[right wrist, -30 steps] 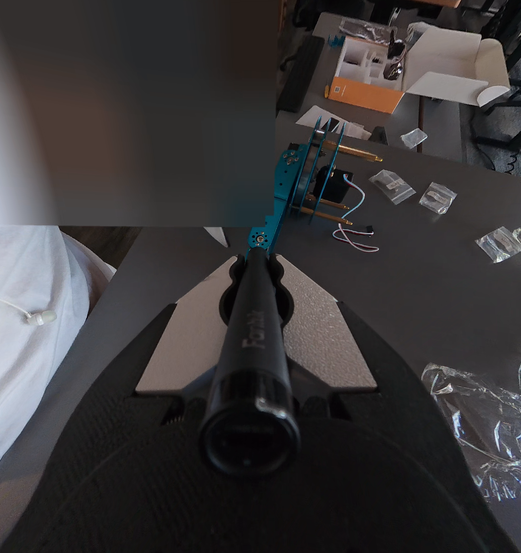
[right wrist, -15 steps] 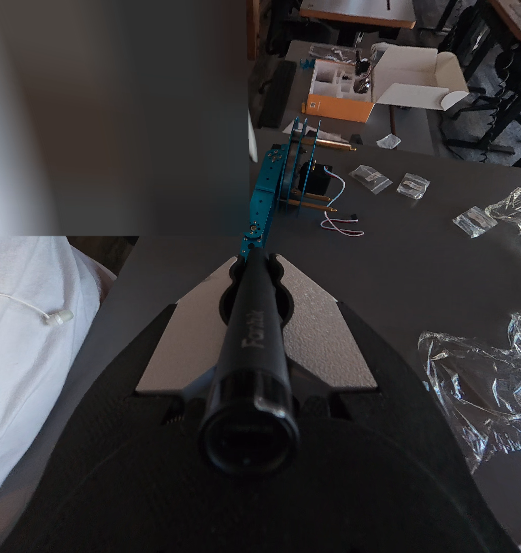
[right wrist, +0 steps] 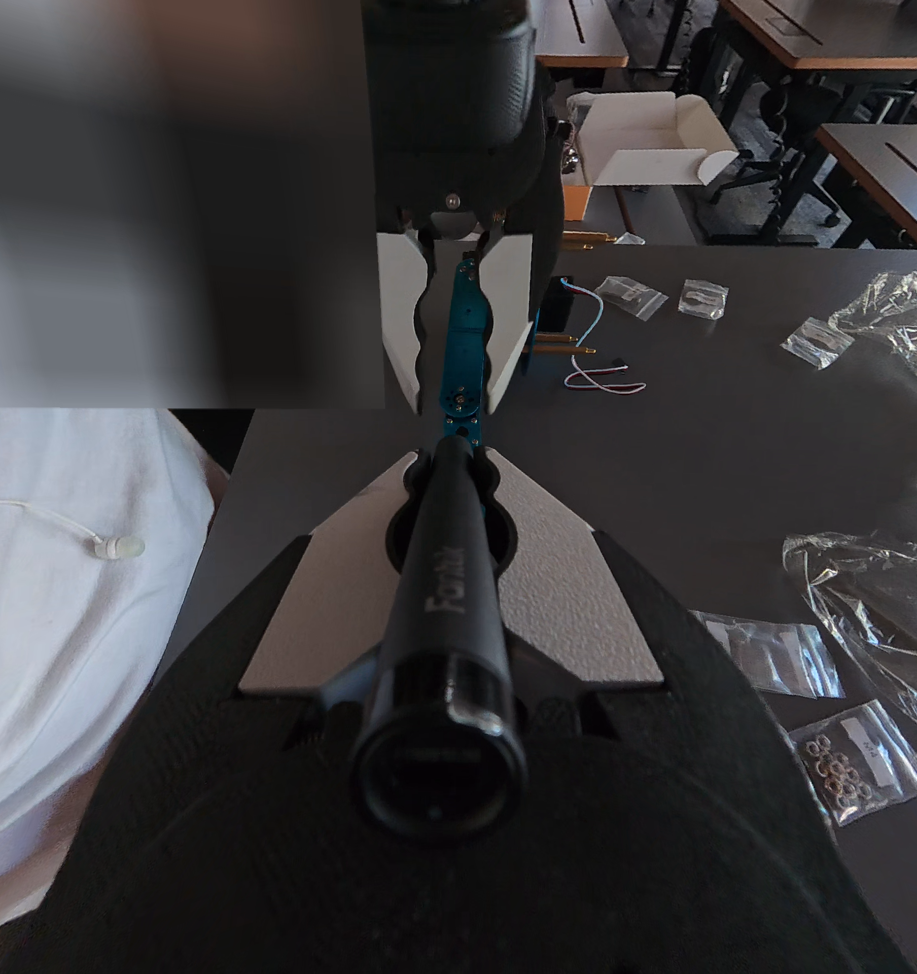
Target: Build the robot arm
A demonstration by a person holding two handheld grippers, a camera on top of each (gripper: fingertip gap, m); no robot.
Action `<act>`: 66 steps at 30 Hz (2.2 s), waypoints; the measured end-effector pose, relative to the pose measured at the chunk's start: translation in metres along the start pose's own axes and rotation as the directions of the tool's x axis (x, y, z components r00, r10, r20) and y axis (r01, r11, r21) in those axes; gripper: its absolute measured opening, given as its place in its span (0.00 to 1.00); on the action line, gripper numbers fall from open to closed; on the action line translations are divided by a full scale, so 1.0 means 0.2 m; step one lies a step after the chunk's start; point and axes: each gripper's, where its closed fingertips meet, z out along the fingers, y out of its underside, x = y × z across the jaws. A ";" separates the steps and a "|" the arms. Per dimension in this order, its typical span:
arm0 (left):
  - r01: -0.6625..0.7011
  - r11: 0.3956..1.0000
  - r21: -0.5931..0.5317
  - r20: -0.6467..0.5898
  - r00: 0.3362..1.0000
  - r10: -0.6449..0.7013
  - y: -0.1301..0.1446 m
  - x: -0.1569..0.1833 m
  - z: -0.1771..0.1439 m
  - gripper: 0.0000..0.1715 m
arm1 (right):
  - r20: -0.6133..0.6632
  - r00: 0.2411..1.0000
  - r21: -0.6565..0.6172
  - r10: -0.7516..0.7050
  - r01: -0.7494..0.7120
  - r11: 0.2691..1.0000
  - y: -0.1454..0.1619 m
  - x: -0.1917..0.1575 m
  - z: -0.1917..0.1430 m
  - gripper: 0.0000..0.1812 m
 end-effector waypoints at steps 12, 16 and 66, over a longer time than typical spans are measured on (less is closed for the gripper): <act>-0.044 0.999 -0.020 -0.021 0.999 0.044 0.03 -0.01 0.07 0.16 | -0.105 0.993 0.007 0.063 -0.063 0.998 -0.02 -0.03 0.07 0.10; -0.060 0.998 -0.018 -0.010 0.998 0.060 0.04 0.00 0.07 0.16 | -0.103 0.990 0.023 0.096 -0.094 0.995 -0.02 -0.03 0.08 0.10; -0.101 0.995 0.005 -0.001 0.995 0.101 0.04 0.01 0.06 0.16 | -0.073 0.993 -0.080 0.090 -0.096 0.992 -0.05 -0.02 0.19 0.10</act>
